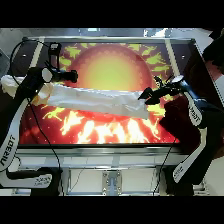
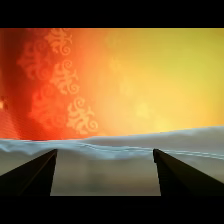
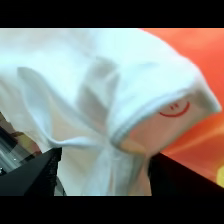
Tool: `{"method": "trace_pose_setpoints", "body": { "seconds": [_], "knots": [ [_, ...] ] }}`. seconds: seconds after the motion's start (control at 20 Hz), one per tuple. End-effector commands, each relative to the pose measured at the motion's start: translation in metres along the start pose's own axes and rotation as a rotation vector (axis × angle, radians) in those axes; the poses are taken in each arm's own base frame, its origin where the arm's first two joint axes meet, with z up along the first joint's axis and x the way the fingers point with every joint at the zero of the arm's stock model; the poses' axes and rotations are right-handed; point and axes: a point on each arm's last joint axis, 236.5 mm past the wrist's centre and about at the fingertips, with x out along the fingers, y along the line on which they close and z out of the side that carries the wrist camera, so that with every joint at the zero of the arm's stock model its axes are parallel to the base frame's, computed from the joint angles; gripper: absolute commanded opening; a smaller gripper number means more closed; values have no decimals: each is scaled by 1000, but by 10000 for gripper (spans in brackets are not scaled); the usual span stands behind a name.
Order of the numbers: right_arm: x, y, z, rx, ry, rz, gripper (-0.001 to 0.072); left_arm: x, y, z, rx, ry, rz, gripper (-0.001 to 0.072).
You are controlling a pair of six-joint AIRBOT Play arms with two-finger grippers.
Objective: Fold the shirts.
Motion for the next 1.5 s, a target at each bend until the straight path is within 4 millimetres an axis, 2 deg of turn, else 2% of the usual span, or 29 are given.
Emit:
{"method": "trace_pose_setpoints", "body": {
  "seconds": [0.0, 0.05, 0.1, 0.15, 0.2, 0.3, 0.35, 0.55, 0.7, 0.85, 0.9, 1.0, 1.1, 1.2, 1.3, 1.45],
  "knots": [
    [18, 24, -2, -44, 11, 30, 504, 10, -1, -12, -2, 40, -4, 708],
    [22, 29, -4, -52, 20, 31, 459, 15, -2, -20, -1, 68, -8, 707],
    [26, 33, -6, -59, 27, 35, 320, 21, -6, -31, -3, 105, -18, 704],
    [29, 40, -8, -64, 33, 47, 53, 27, -11, -42, -11, 146, -33, 652],
    [29, 50, -10, -68, 42, 70, 10, 34, -21, -56, -22, 192, -58, 453],
    [21, 73, -18, -86, 58, 124, 11, 47, -46, -82, -31, 281, -110, 113],
    [12, 86, -24, -104, 66, 145, 12, 53, -61, -96, -23, 322, -137, 14],
    [-40, 126, -49, -203, 49, 140, 11, 65, -123, -140, 77, 442, -212, 14],
    [-84, 158, -75, -230, 27, 134, 11, 60, -173, -172, 135, 527, -284, 14],
    [-117, 187, -115, -320, 38, 121, 11, 38, -251, -180, 123, 527, -473, 14],
    [-126, 192, -123, -328, 27, 105, 11, 29, -274, -182, 140, 519, -534, 14],
    [-142, 195, -134, -348, 2, 42, 11, 18, -305, -186, 153, 504, -591, 14],
    [-158, 202, -142, -387, -15, 4, 11, 12, -318, -185, 163, 488, -610, 14],
    [-174, 214, -136, -408, -74, -22, 11, -1, -326, -168, 109, 460, -650, 14],
    [-184, 224, -127, -401, -137, -27, 10, -16, -311, -133, 94, 376, -643, 14],
    [-175, 215, -116, -330, -141, -65, 9, -55, -260, -57, 34, 193, -606, 14]
  ]
}}
